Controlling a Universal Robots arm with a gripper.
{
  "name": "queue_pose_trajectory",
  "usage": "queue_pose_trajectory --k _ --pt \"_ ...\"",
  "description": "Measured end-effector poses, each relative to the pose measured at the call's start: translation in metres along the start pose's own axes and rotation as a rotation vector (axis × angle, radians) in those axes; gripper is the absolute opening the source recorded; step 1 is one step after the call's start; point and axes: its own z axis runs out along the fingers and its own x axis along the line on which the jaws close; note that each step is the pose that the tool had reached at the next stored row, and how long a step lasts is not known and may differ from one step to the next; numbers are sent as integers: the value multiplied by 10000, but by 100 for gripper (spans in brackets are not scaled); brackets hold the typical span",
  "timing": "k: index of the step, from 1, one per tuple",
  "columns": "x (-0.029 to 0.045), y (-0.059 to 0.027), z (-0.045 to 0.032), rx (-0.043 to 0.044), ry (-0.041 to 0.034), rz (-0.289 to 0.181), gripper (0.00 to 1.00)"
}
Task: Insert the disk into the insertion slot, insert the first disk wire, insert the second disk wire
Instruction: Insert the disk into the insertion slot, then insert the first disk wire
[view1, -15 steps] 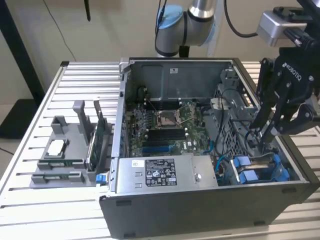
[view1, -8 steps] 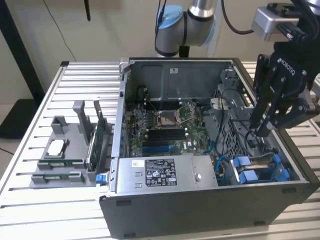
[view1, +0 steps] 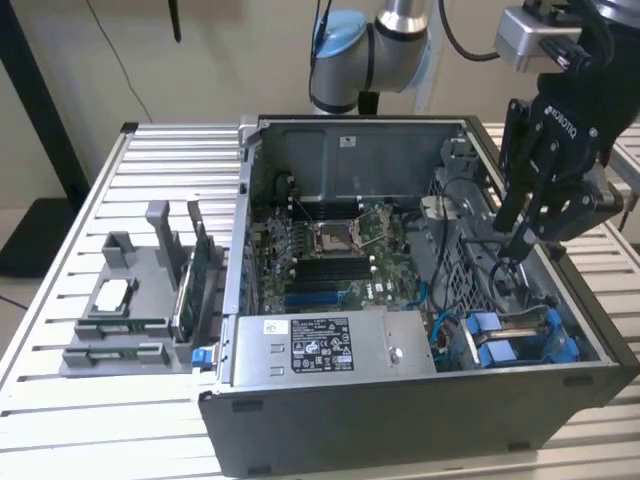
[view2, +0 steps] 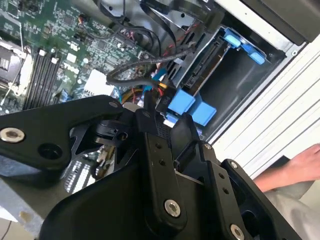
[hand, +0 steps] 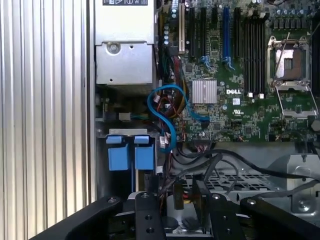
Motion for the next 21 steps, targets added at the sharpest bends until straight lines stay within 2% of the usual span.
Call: queue_pose_trajectory --k 3,4,7,8,11,14,21 --pt "12 -23 13 -9 -372 -20 40" --pt "16 -47 16 -11 -463 -24 40" --pt "39 -144 14 -21 -488 -25 40" --pt "58 -151 17 -23 -496 -27 40" --pt "103 -131 35 -12 -543 -29 40" --pt "107 -35 58 62 -570 -33 40" --pt "107 -72 65 68 -568 -77 40"
